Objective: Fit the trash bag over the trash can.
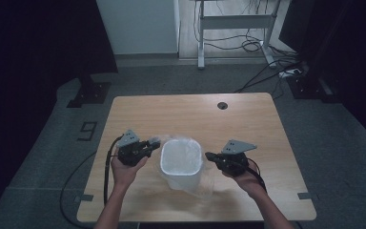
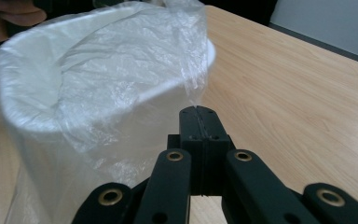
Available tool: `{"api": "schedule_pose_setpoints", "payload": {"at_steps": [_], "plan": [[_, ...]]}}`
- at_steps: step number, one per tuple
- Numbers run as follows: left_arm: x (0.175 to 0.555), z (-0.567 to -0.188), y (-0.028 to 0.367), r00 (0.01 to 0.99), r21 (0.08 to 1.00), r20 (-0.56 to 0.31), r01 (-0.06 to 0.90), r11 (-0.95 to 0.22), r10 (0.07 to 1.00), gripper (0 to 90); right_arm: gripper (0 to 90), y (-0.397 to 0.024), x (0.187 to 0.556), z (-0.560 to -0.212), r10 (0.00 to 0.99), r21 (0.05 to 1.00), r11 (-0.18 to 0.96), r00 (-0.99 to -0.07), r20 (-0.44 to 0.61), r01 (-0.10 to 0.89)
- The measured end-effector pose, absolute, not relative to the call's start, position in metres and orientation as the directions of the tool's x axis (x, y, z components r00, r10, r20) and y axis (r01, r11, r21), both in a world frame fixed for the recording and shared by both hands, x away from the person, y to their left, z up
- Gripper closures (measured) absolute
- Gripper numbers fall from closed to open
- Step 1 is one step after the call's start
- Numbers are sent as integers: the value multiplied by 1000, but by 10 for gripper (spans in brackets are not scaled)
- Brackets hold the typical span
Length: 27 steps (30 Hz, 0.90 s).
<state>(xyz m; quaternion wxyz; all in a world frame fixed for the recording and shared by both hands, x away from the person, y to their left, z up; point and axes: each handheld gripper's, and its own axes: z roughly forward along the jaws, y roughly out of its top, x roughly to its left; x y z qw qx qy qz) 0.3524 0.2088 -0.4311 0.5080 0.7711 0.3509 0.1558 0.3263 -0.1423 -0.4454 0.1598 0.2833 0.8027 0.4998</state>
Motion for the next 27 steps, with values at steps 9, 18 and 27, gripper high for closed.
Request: {"api": "schedule_pose_setpoints", "payload": {"at_steps": [9,18,27], "plan": [[364,-436,209,693,882,-136,410,-232,708,773,894,-142,338,-449,670,893,335,-742,-1,301],[371,-443,211,688,870,-157,436,-231,708,802,894,-137,349,-456,693,877,348,-721,-2,332],[369,-443,212,696,878,-153,421,-226,701,835,894,-136,350,-457,697,879,344,-717,-3,330]]}}
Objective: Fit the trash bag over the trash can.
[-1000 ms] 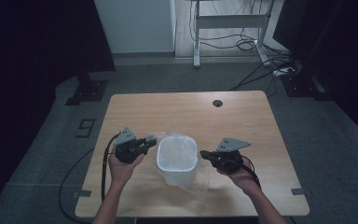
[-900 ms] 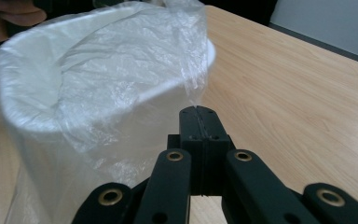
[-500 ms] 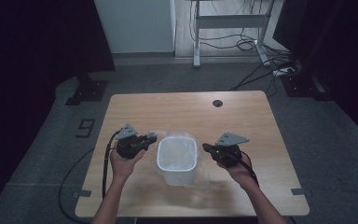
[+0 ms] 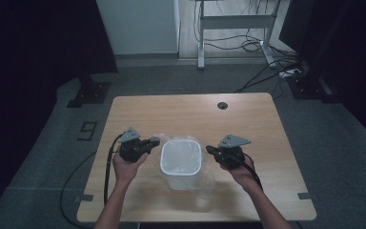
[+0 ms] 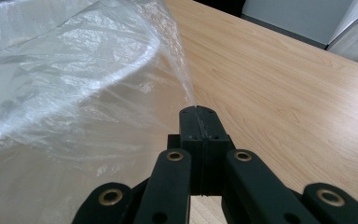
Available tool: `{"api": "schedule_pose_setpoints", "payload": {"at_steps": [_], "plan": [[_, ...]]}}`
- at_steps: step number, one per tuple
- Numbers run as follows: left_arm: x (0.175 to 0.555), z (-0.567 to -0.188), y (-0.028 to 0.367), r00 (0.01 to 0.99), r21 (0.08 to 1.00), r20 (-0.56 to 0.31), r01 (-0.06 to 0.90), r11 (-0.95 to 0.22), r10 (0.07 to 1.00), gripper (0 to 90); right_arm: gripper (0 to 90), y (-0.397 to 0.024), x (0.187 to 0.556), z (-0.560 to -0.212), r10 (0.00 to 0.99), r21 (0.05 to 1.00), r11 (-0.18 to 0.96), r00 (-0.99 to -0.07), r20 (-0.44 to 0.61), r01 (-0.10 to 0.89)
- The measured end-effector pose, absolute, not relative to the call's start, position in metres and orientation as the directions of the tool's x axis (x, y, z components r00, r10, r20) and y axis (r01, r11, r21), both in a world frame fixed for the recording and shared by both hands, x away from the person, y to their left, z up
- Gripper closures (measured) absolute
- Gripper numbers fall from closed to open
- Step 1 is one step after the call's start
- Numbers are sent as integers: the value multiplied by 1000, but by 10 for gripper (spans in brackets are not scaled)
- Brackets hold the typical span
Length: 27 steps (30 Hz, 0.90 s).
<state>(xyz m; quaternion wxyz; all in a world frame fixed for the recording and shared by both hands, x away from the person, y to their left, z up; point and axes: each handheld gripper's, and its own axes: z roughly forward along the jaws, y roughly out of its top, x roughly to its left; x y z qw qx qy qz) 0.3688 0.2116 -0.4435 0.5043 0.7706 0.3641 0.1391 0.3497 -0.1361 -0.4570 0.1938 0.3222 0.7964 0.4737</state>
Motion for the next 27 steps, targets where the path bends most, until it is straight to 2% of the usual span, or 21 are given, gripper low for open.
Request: {"api": "schedule_pose_setpoints", "payload": {"at_steps": [8,27], "plan": [[371,-448,208,688,867,-151,438,-240,710,883,894,-136,350,-460,698,880,339,-716,3,334],[379,-468,208,654,811,-209,531,-245,727,888,894,-133,354,-480,716,848,365,-698,8,384]]}}
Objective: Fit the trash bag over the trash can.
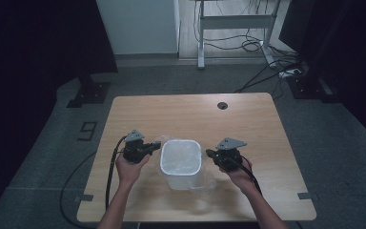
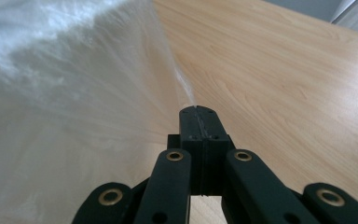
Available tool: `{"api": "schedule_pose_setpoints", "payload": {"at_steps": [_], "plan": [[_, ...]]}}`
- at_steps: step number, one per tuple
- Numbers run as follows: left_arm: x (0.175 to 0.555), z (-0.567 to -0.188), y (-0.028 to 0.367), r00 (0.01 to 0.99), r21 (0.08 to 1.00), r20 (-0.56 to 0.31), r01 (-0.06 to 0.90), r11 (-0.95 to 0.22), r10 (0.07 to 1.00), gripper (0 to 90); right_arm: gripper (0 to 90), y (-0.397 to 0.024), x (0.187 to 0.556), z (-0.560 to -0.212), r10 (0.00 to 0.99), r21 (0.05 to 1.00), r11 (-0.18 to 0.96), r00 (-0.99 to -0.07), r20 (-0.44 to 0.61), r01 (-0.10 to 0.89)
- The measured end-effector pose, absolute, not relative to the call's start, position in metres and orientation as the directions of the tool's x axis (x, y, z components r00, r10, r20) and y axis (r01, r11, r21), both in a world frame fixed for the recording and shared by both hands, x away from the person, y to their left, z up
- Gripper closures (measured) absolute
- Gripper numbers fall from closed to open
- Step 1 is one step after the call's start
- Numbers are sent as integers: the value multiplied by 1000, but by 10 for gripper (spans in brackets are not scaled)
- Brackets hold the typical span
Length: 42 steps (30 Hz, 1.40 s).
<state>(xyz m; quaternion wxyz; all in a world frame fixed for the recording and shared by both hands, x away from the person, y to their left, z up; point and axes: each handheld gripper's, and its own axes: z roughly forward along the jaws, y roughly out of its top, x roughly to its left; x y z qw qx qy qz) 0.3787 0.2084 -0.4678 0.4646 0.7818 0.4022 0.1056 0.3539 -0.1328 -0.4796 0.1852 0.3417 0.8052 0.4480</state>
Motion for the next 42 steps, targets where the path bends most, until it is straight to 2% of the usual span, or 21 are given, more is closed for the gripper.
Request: {"api": "schedule_pose_setpoints", "payload": {"at_steps": [14,24,26,29,37,42], "plan": [[370,-489,210,654,768,-247,582,-267,715,881,893,-128,349,-493,713,824,397,-701,-1,403],[365,-492,212,654,780,-254,574,-249,712,872,883,-134,347,-491,722,839,369,-692,12,400],[364,-492,212,656,786,-251,568,-246,712,870,716,-139,344,-485,745,864,312,-666,35,395],[362,-490,213,657,792,-248,561,-242,712,869,579,-146,332,-472,758,902,234,-649,65,363],[358,-485,216,656,818,-242,534,-214,715,867,476,-151,280,-451,671,939,191,-736,89,287],[355,-484,215,657,828,-225,518,-214,719,868,445,-136,259,-454,617,931,226,-781,90,286]]}}
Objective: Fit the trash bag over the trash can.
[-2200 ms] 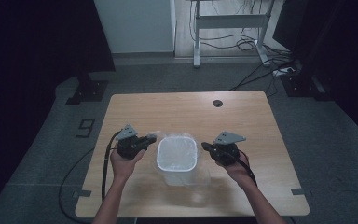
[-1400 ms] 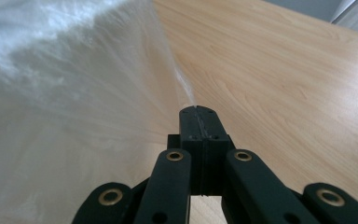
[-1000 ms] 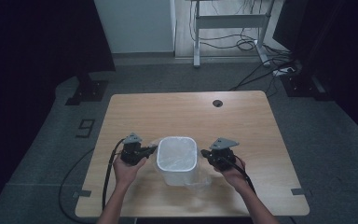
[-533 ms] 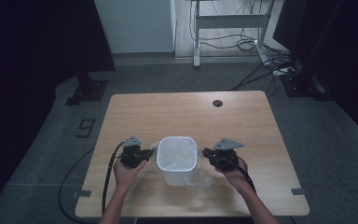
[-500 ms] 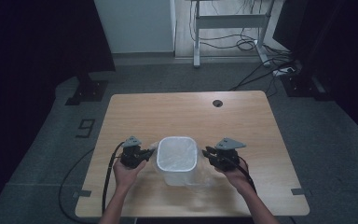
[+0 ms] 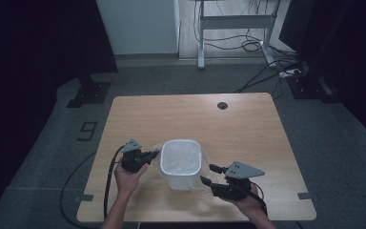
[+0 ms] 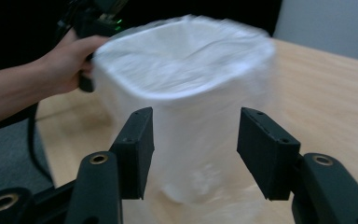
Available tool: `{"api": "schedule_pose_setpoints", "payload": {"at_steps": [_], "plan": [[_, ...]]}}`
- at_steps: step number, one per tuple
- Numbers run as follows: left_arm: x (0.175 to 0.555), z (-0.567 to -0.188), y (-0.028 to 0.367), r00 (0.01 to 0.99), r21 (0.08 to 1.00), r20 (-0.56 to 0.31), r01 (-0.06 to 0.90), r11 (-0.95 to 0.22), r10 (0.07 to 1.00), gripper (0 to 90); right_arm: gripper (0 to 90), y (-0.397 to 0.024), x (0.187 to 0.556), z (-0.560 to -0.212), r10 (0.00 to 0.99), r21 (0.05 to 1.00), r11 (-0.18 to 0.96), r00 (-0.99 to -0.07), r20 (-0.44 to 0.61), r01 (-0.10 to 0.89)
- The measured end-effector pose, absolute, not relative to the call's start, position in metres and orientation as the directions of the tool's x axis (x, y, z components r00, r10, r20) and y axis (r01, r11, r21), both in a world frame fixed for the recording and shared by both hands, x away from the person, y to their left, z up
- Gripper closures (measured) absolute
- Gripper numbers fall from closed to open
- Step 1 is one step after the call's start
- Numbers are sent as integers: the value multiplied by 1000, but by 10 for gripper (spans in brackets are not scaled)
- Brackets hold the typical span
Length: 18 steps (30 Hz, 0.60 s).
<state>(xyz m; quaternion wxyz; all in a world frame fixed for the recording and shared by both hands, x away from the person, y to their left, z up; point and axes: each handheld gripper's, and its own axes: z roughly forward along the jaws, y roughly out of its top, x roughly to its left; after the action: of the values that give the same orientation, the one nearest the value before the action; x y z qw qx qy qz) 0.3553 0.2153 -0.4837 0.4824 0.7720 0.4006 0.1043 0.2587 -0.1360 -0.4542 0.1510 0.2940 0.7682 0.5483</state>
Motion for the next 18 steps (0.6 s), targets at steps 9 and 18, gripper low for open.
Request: {"api": "schedule_pose_setpoints", "payload": {"at_steps": [9,18], "plan": [[354,-486,218,654,842,-213,500,-203,725,870,458,-117,256,-468,638,911,269,-766,75,313],[353,-489,218,655,841,-216,502,-203,725,870,865,-105,254,-479,647,897,336,-763,1,286]]}}
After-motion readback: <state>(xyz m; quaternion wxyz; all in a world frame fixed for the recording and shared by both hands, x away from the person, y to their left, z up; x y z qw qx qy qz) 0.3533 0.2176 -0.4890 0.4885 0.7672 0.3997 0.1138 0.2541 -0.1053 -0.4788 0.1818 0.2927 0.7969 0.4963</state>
